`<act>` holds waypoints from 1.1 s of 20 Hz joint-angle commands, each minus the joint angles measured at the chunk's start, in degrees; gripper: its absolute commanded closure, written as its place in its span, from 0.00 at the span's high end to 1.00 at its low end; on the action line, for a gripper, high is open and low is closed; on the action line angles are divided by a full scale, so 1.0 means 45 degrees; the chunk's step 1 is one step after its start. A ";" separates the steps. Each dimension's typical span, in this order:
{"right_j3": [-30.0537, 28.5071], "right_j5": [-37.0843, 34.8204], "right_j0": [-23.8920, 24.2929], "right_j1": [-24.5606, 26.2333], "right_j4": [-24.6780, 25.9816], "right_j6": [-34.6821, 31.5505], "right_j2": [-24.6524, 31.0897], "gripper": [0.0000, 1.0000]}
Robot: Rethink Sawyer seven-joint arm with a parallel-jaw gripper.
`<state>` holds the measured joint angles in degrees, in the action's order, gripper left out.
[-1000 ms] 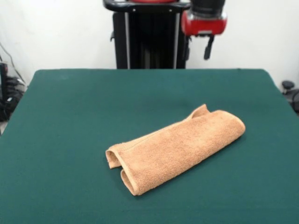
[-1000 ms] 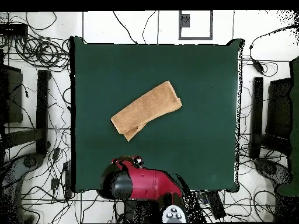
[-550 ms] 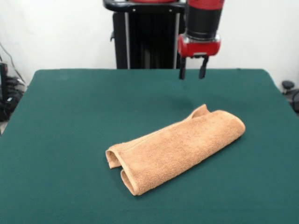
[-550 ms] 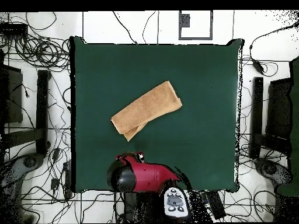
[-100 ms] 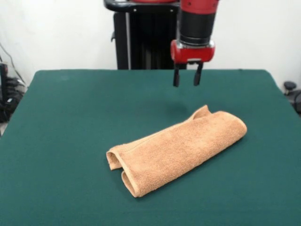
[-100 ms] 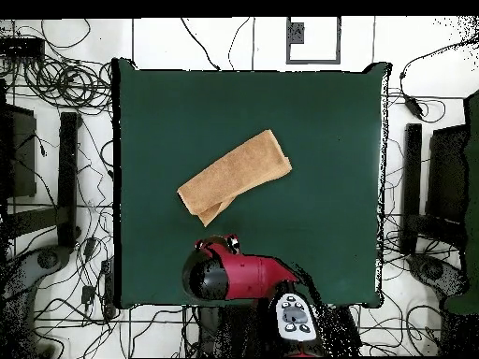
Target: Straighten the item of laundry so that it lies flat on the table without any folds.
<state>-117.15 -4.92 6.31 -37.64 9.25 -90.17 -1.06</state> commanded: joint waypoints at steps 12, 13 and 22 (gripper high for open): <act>0.2204 0.1789 -0.0491 0.1066 0.0123 -0.1878 0.1960 1.00; 0.2213 0.1807 -0.0525 0.1119 0.0118 -0.1896 0.1919 1.00; 0.2317 0.1982 -0.0248 0.1930 0.0673 -0.1471 0.1734 1.00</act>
<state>-110.45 1.53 5.63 -32.04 10.08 -90.17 1.32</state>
